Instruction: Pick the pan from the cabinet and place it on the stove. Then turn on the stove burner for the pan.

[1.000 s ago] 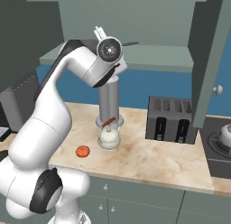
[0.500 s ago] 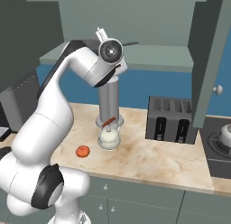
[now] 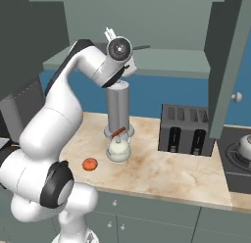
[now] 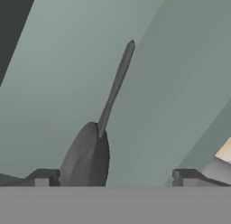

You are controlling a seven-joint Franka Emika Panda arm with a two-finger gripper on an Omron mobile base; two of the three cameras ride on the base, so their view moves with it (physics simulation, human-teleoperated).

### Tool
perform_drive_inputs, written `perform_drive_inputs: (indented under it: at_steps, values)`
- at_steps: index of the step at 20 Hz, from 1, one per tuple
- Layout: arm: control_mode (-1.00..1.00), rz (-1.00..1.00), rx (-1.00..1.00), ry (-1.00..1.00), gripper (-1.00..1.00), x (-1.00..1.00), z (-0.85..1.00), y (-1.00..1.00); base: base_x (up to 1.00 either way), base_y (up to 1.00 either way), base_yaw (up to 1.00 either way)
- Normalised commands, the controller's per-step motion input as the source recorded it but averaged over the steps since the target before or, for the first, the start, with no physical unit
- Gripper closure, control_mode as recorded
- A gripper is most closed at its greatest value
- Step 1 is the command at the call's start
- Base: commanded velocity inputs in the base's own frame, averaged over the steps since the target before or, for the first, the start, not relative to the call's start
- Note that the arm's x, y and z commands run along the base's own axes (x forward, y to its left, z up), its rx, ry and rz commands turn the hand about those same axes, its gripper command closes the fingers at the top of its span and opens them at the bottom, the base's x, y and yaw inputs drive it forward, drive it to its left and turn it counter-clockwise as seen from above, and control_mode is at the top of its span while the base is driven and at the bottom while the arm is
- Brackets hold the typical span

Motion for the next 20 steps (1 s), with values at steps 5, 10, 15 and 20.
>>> perform_drive_inputs:
  at_steps: [5, 10, 15, 20]
  values:
    - [-1.00, 0.00, 0.04, 0.01, -1.00, 0.44, 0.00, 0.00, 0.00, 0.00, 0.00]
    - [-1.00, 0.00, 0.02, 0.02, -1.00, 0.47, 0.00, 0.04, 0.00, 0.00, 0.00]
    - [-1.00, 0.00, 0.01, 0.03, -1.00, 0.50, -0.01, 0.07, 0.00, 0.00, 0.00]
    - [-1.00, 0.00, 0.00, 0.05, -1.00, 0.41, -0.05, 0.03, 0.00, 0.00, 0.00]
